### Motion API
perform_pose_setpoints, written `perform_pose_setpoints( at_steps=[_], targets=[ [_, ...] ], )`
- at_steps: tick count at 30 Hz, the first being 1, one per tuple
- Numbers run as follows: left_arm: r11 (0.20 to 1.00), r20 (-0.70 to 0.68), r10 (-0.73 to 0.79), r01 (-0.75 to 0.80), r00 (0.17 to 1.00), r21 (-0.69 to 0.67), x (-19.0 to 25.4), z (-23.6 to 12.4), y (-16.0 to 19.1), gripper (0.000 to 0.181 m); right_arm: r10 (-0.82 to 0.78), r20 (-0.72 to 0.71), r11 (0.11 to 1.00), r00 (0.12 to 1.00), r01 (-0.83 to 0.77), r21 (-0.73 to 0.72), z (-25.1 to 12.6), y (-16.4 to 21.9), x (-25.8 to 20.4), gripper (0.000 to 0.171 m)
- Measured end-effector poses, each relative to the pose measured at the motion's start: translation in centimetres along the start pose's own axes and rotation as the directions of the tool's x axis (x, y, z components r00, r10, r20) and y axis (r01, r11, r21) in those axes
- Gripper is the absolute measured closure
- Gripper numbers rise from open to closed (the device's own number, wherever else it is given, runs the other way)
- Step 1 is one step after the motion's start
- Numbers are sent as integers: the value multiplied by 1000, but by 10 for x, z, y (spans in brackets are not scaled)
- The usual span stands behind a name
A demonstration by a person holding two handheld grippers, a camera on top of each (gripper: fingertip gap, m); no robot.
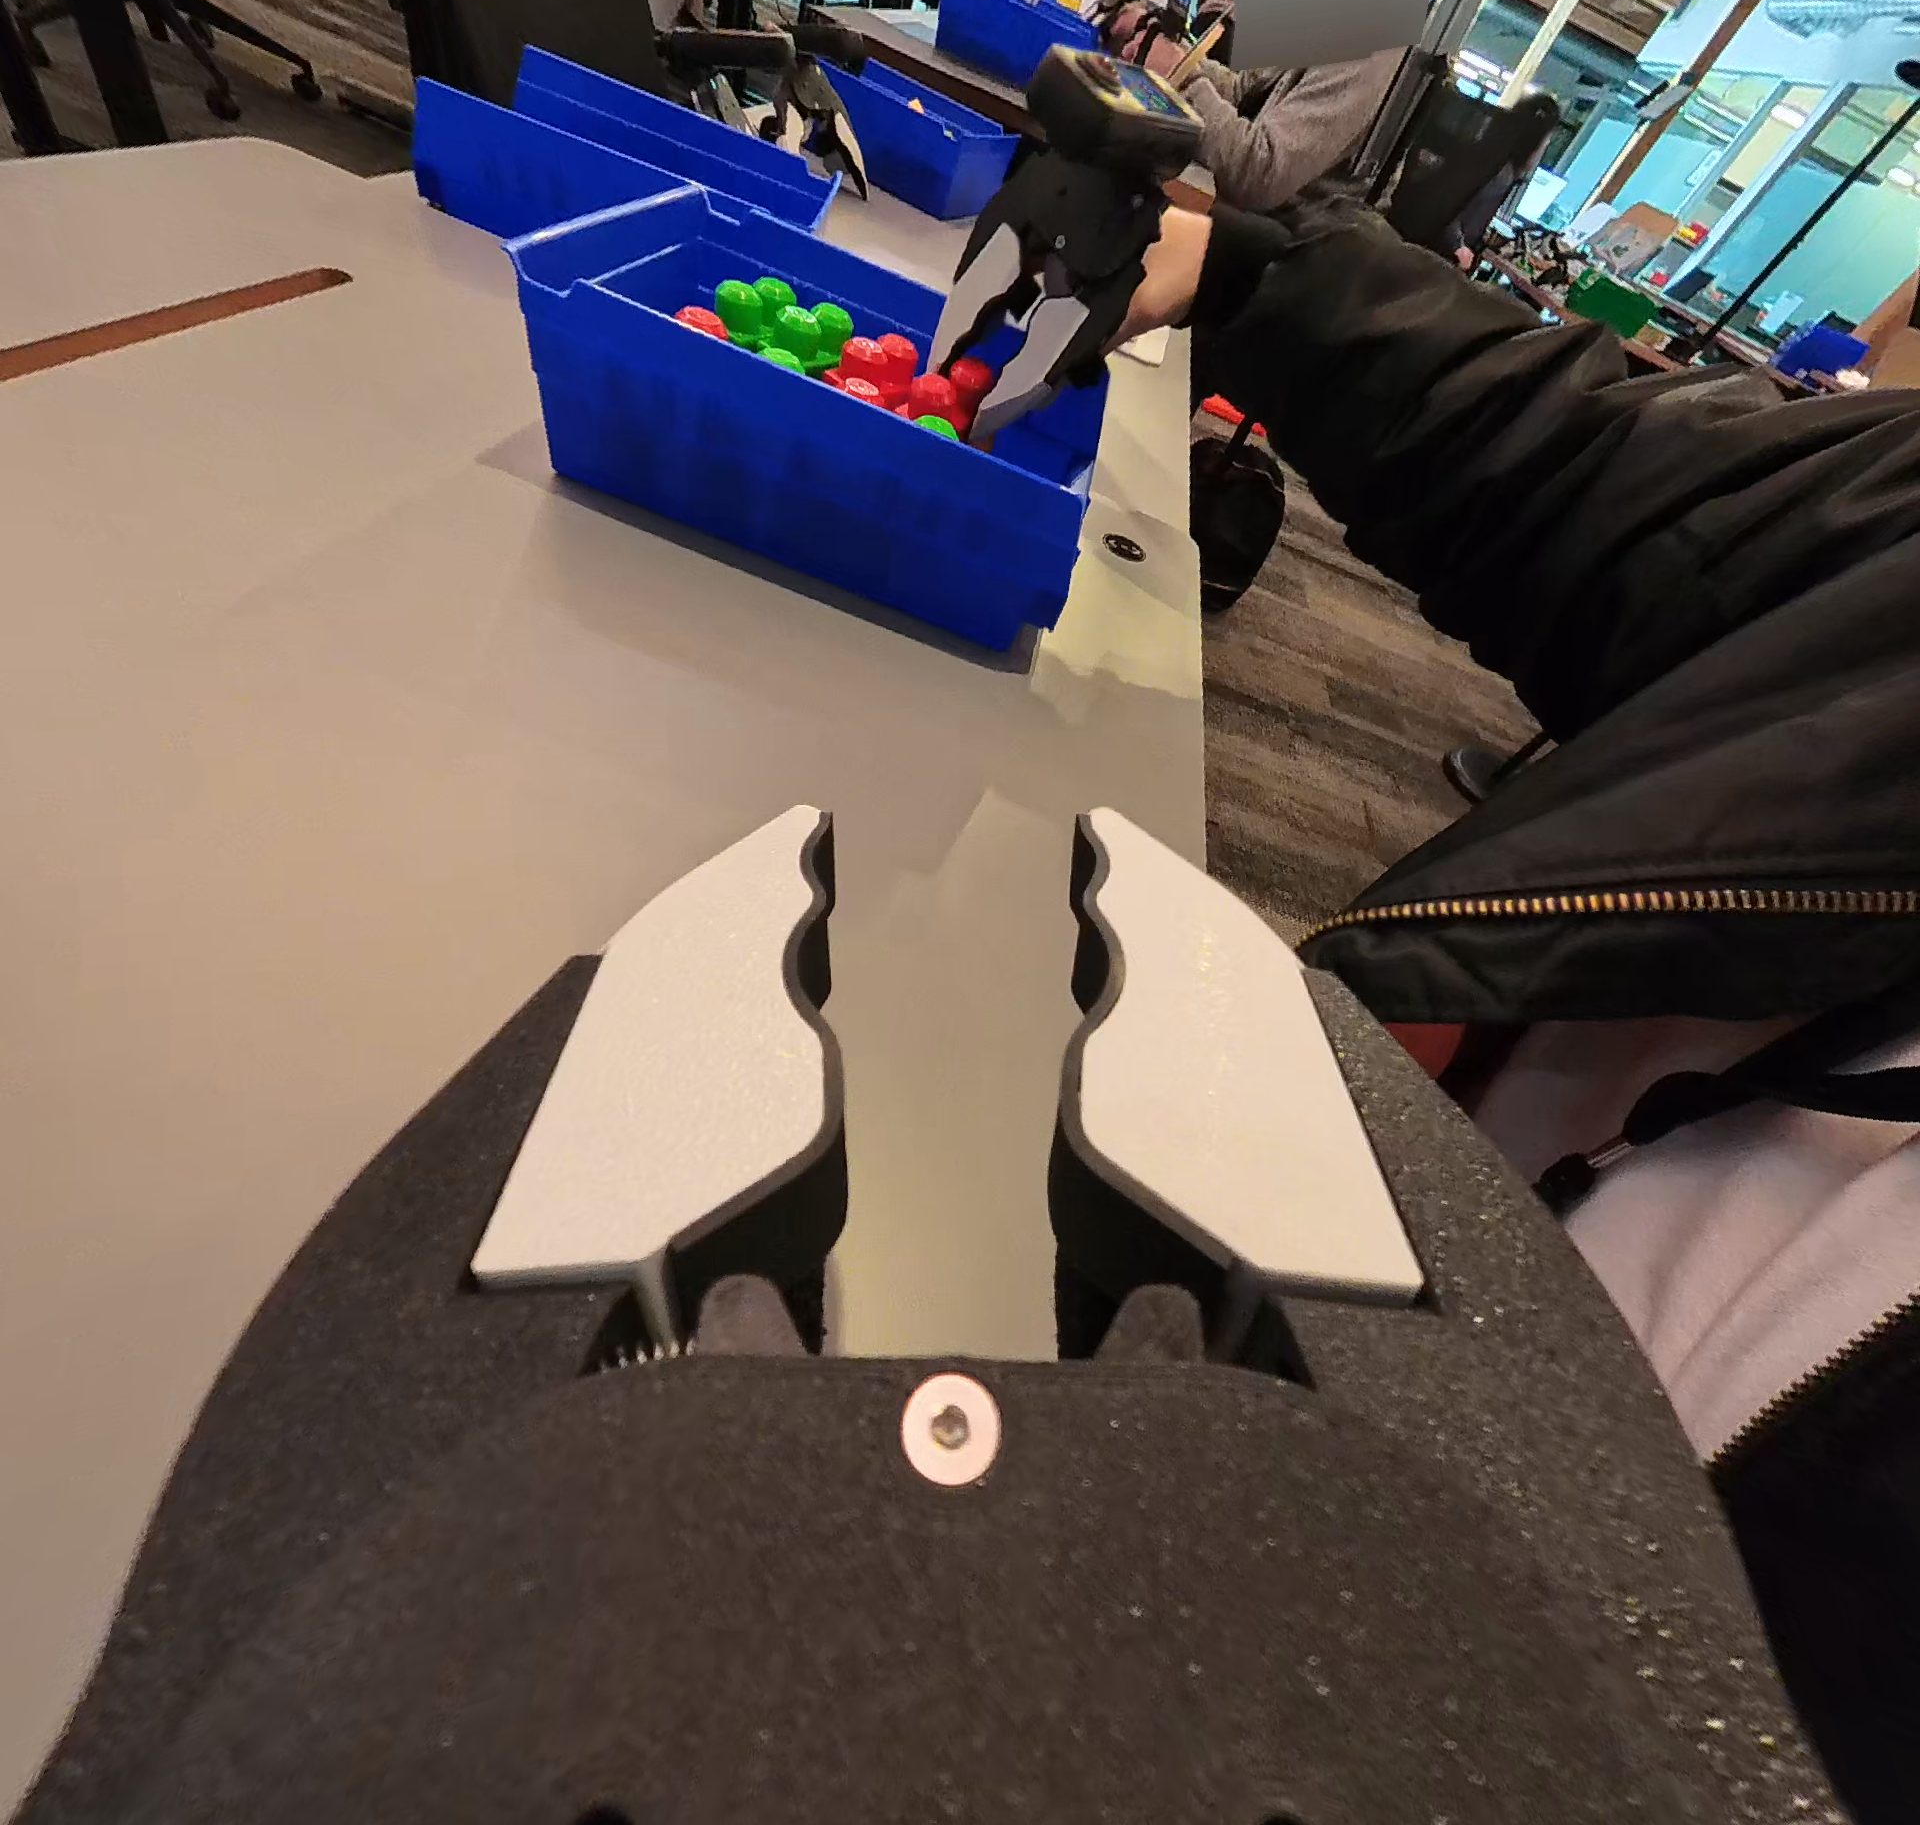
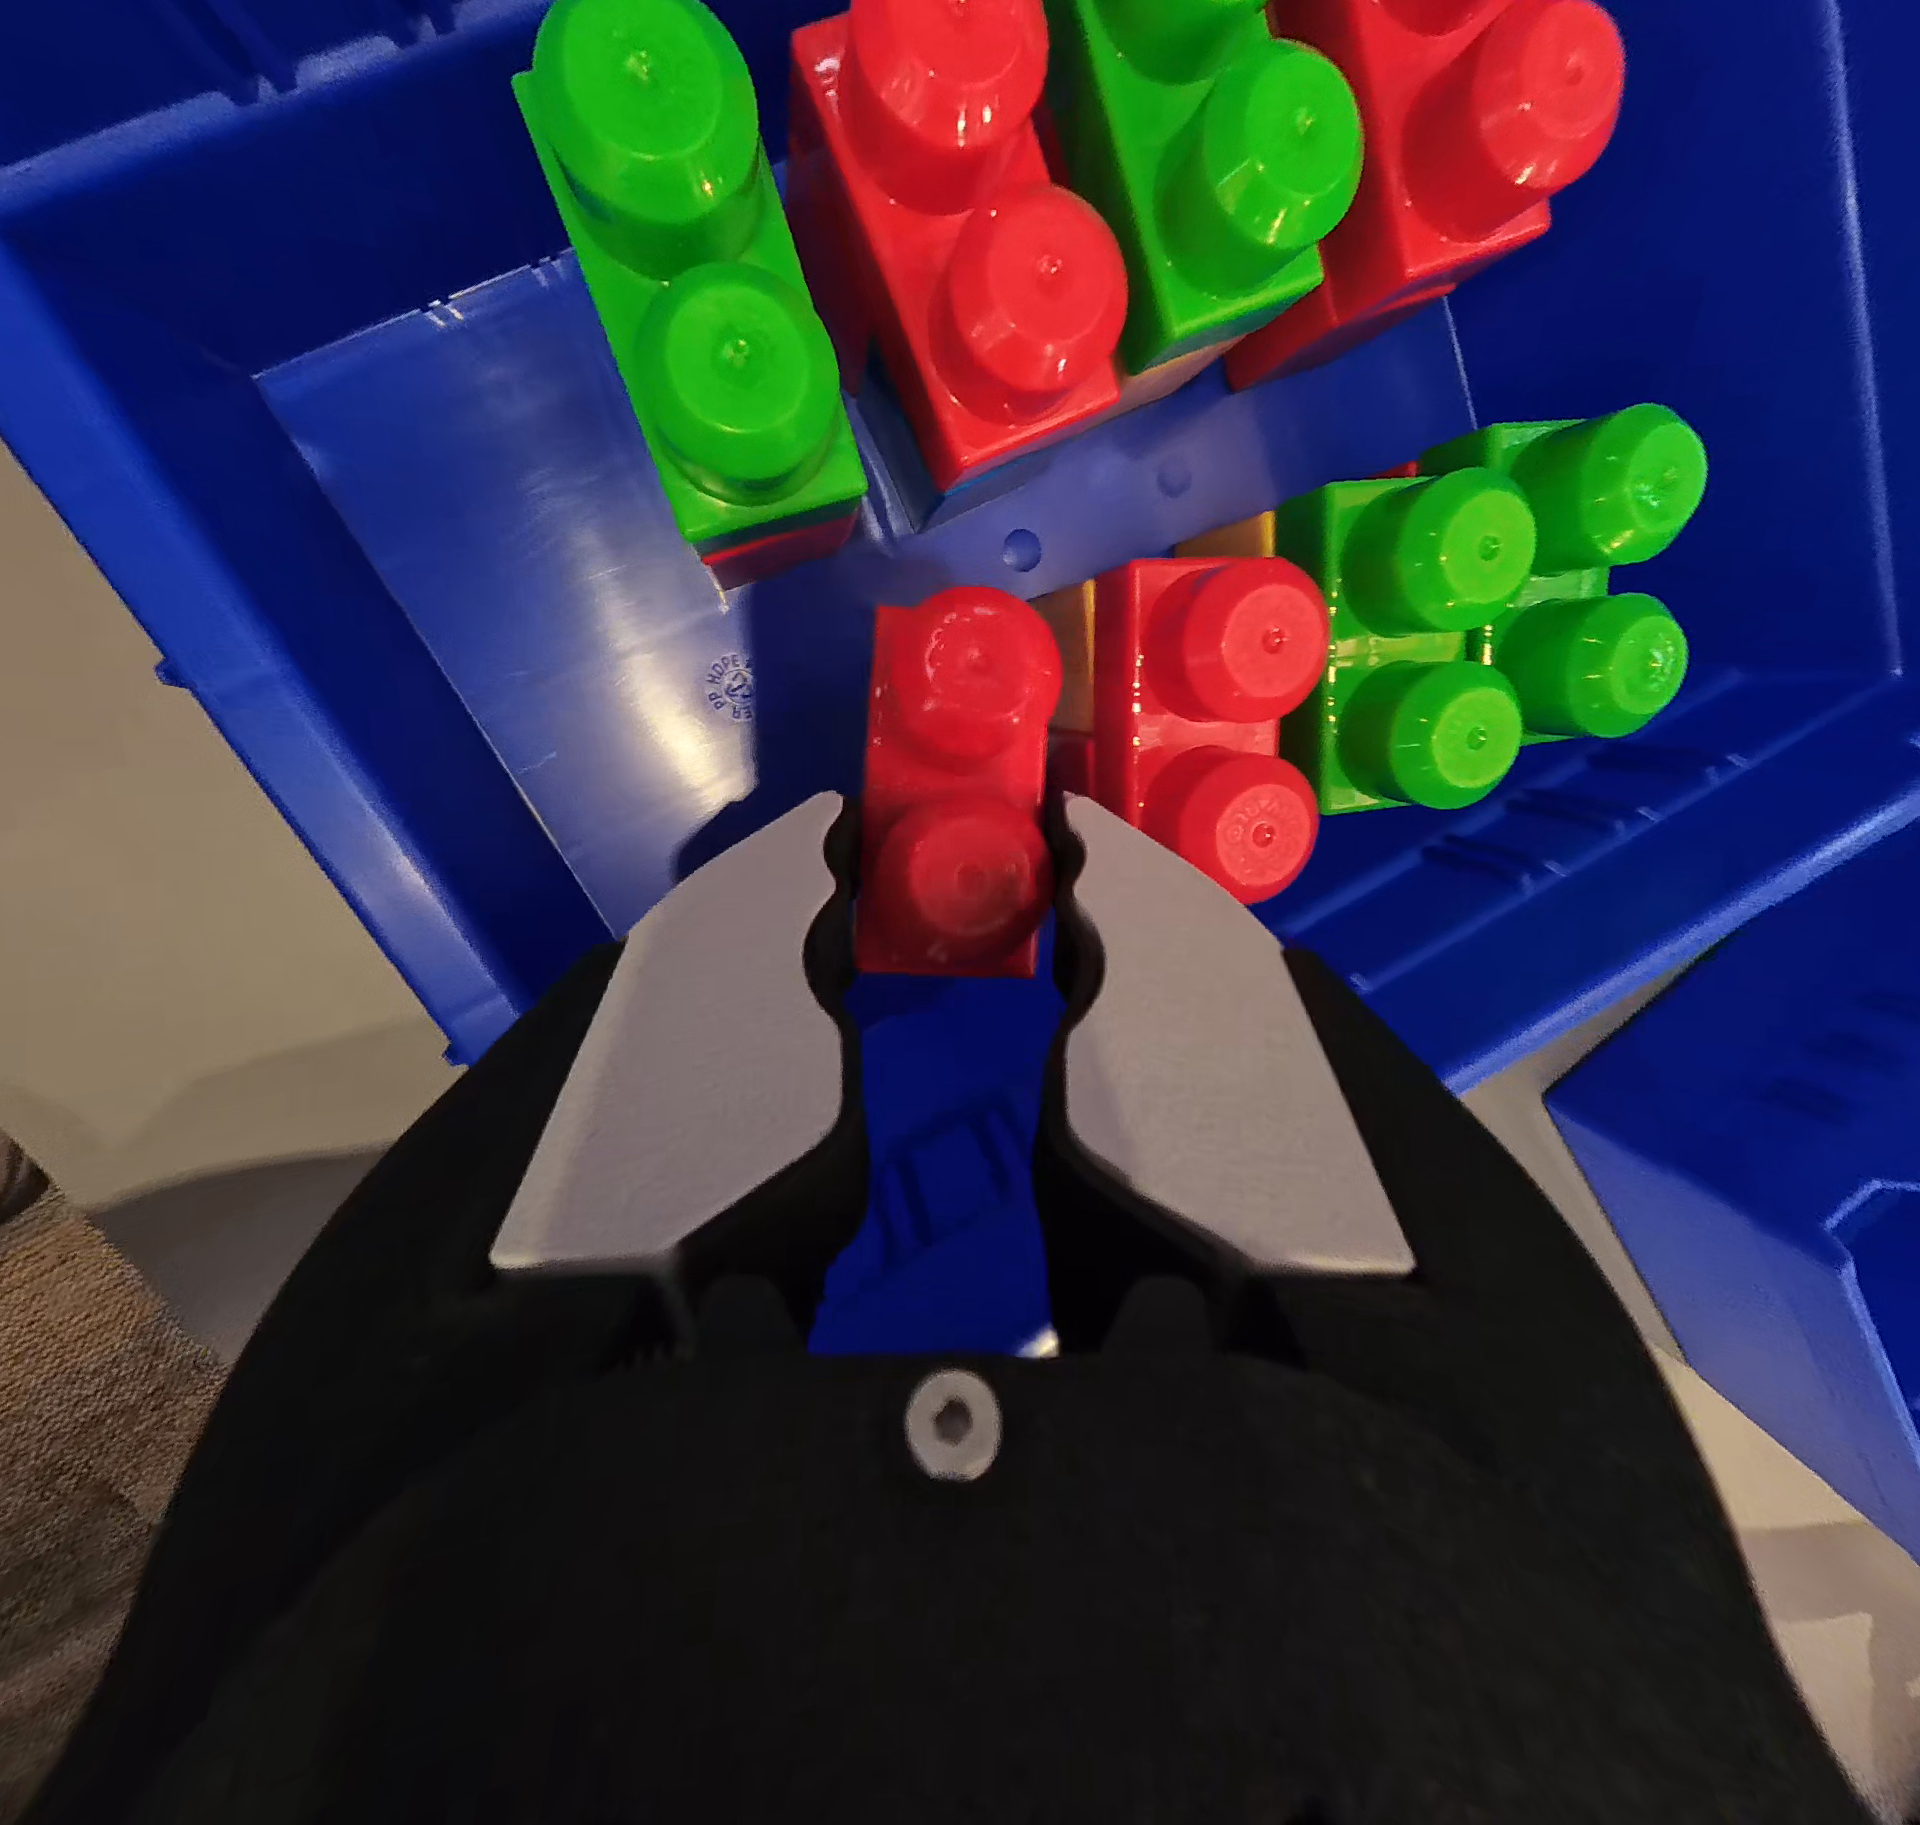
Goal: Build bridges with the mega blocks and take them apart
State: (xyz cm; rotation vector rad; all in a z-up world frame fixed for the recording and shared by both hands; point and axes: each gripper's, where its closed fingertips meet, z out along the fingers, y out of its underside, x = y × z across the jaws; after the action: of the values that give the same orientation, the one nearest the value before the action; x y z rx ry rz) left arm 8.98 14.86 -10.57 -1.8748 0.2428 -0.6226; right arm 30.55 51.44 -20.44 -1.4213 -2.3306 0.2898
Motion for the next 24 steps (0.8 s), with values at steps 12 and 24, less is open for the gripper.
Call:
perform_pose_setpoints(
  at_steps=[12,24],
  targets=[
    [998,27,0,-2,1000,59,16,-33,7,138,28,-13,999,1000,-29,-39,-10,5,-3,141],
    [996,53,14,-19,998,88,29,-56,6,138,-28,-37,990,999,22,-139,0,7,9,140]
  ],
)
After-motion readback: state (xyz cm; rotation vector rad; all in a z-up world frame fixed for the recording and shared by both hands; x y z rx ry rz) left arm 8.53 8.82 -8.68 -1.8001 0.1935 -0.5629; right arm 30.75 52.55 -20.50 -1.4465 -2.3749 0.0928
